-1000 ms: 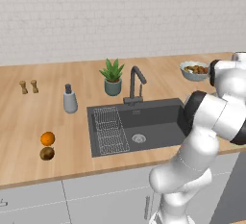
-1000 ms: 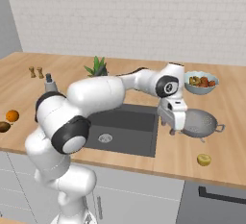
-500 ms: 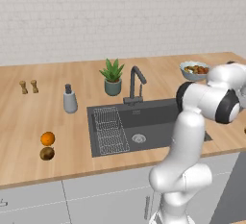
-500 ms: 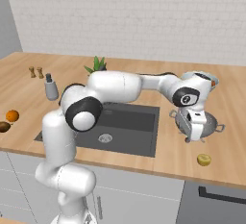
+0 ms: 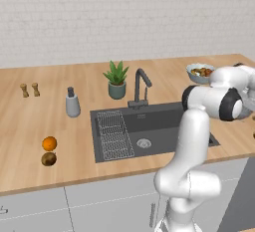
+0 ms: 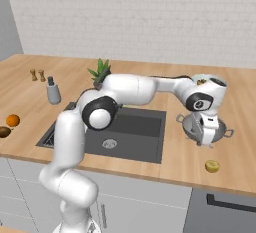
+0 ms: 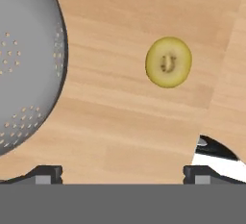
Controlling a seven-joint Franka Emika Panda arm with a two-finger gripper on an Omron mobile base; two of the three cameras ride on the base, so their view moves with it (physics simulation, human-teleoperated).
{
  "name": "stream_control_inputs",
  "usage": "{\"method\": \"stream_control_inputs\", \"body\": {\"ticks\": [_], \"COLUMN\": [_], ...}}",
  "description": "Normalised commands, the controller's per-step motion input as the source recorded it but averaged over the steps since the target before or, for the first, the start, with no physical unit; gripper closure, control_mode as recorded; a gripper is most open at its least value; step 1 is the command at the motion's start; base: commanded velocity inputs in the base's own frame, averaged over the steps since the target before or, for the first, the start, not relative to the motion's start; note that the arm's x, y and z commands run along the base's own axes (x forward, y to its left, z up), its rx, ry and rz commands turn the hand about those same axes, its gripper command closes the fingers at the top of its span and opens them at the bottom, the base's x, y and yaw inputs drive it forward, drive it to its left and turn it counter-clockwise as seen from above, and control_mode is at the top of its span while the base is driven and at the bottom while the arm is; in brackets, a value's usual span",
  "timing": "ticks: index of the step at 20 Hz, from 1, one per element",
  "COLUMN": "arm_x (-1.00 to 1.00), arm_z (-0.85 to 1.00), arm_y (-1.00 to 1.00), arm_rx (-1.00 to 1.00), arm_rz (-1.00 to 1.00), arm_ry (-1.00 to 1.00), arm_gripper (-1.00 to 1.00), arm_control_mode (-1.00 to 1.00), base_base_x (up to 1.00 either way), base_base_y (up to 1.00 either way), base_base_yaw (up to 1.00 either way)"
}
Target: Put the colander in the sink, put the orange, pear, kiwi in the colander, and turn on the sink faucet and pour water over the colander.
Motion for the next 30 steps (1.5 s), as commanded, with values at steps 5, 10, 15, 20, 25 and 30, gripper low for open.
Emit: {"method": "stream_control_inputs", "body": {"ticks": [5,10,15,20,25,30], "arm_x": [0.54,0.18,0.2,0.42,0.21,-0.07], "arm_z": [-0.09,-0.41,-0.39,-0.07,-0.08,-0.15], "arm_y": [-0.19,-0.31,-0.16,-0.04,-0.11,0.0], "arm_rx": [0.0,0.0,0.0,0.0,0.0,0.0], "arm_rz": [-0.05,-0.02,-0.01,-0.02,-0.01,-0.01], "arm_ry": [-0.03,-0.01,-0.04,-0.05,-0.03,-0.09], "arm_gripper": [-1.0,-1.0,-1.0,-1.0,-1.0,-1.0], "arm_control_mode": [-1.0,-1.0,-1.0,-1.0,-1.0,-1.0], "base_base_x": [0.0,0.0,0.0,0.0,0.0,0.0], "base_base_y": [0.0,0.0,0.0,0.0,0.0,0.0], "base_base_yaw": [0.0,0.0,0.0,0.0,0.0,0.0]}}
